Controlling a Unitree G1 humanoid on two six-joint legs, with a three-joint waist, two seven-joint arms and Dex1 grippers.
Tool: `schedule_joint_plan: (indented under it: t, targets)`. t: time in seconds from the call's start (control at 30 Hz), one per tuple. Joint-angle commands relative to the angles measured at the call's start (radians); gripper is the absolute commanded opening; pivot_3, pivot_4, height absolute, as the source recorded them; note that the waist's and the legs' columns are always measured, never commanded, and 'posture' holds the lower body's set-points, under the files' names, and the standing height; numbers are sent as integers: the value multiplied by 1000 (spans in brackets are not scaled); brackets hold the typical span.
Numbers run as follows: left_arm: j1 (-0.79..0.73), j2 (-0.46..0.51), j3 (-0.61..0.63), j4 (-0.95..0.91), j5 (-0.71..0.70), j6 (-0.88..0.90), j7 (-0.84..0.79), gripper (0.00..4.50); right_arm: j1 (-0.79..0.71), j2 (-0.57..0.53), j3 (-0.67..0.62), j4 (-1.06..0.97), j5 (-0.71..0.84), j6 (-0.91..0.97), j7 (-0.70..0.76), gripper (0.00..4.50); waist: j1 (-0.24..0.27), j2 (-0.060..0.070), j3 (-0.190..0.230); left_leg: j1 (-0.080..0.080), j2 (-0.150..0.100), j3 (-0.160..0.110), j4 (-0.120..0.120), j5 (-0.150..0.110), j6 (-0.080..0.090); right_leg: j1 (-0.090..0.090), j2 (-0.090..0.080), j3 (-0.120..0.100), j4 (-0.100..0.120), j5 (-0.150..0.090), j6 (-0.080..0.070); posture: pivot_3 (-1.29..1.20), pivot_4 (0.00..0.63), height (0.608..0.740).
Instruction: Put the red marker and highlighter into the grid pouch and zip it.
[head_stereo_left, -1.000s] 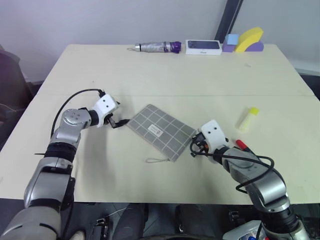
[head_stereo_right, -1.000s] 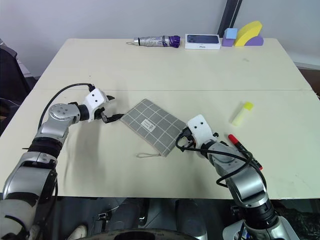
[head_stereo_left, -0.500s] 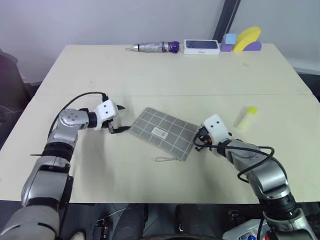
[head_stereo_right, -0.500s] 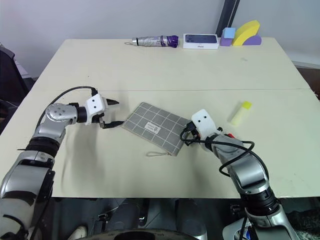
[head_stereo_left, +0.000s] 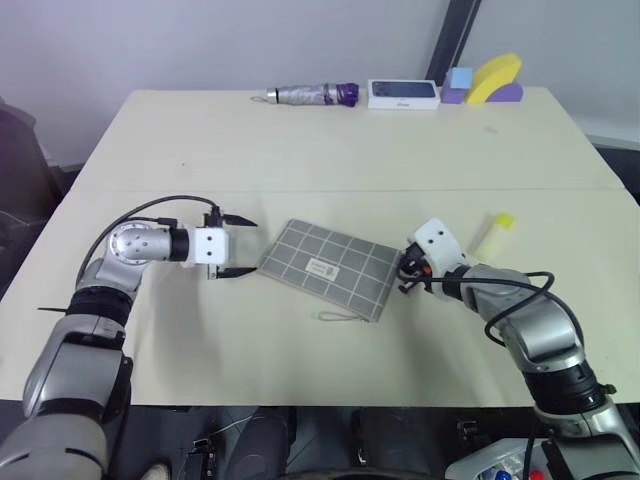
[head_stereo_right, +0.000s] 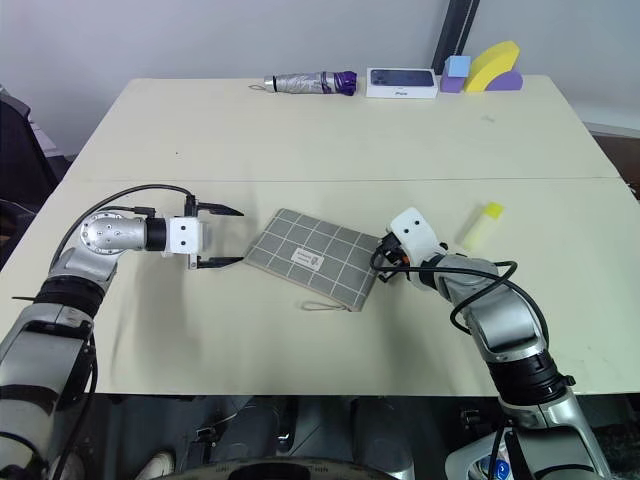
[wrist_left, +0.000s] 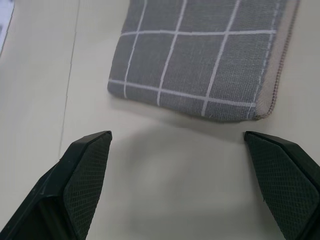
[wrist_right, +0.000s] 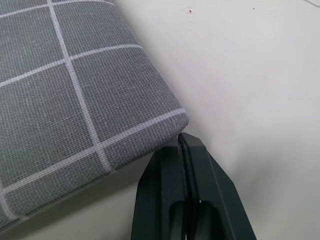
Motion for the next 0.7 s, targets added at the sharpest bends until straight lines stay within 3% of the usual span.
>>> schedule_joint_plan:
  t: [0.03,0.4,0.7]
  targets:
    - [-23,3,-59,64,81,-120,31,4500,-21,3,0,-4,-5,-19,13,37,0,0,0,0,0,0,0,0,0,0,0,0,0,0,0,0,150,740]
    - [-96,-59,-110,189,153,-278,163,4500,-92,41,40,60,-32,-31,21,37,6,0,0,0,-1,0,1,0,0,1,0,-1,0,0,0,0,150,740]
    - [-87,-85,-86,166,31,-298,87,4500,-144,60,70,175,-91,-103,30,37,1,0,0,0,-1,0,1,0,0,1,0,-1,0,0,0,0,150,740]
